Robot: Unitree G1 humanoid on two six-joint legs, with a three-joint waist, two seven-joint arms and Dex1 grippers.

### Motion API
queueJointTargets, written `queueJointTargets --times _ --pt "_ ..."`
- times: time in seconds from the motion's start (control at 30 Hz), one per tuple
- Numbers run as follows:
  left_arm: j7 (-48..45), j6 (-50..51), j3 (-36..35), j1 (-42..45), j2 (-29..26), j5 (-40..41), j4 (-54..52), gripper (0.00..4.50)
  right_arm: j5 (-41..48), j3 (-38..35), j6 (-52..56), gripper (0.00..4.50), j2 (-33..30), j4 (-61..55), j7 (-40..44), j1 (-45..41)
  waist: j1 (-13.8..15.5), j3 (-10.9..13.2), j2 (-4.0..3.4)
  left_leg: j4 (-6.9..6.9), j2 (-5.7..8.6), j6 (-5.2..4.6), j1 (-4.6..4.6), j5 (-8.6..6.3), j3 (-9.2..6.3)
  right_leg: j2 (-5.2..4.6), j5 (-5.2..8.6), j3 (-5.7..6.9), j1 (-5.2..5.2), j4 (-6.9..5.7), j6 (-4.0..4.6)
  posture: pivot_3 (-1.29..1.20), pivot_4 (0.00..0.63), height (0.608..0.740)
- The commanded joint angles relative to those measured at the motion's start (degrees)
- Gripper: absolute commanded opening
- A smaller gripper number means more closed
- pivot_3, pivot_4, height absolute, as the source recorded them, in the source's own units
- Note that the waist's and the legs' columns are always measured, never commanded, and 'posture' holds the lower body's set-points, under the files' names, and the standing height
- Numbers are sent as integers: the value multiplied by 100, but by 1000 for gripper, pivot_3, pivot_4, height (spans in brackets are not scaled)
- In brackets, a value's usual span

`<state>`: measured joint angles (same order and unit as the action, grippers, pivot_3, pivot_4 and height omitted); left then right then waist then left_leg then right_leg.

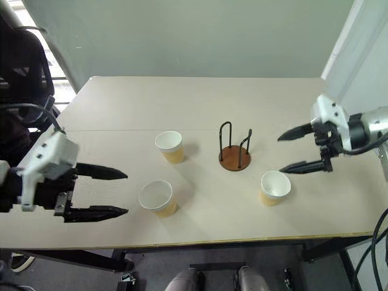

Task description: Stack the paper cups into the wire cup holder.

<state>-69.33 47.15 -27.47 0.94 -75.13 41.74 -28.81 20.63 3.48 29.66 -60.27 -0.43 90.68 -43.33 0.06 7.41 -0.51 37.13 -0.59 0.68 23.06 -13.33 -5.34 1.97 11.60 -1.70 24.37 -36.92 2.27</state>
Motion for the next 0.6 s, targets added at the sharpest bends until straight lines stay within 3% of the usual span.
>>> queueJointTargets --times 0.03,0.4,0.6 --pt "156 -147 2 229 108 -4 -91 4500 161 -213 111 4466 -171 -394 -74 91 2 0 0 0 0 0 0 0 0 0 0 -1 0 0 -1 0 150 740" --pt "116 -137 78 396 211 127 -53 4500 573 -302 463 4466 -226 -983 -322 626 9 -1 6 -4 0 0 9 -20 1 -1 7 2 0 9 -30 0 150 740" --pt "523 -229 24 1123 487 265 271 4500 344 -130 952 4466 314 -856 -1438 455 9 -2 9 1 -1 -6 1 -18 0 -1 -4 2 -4 7 -48 0 150 740"
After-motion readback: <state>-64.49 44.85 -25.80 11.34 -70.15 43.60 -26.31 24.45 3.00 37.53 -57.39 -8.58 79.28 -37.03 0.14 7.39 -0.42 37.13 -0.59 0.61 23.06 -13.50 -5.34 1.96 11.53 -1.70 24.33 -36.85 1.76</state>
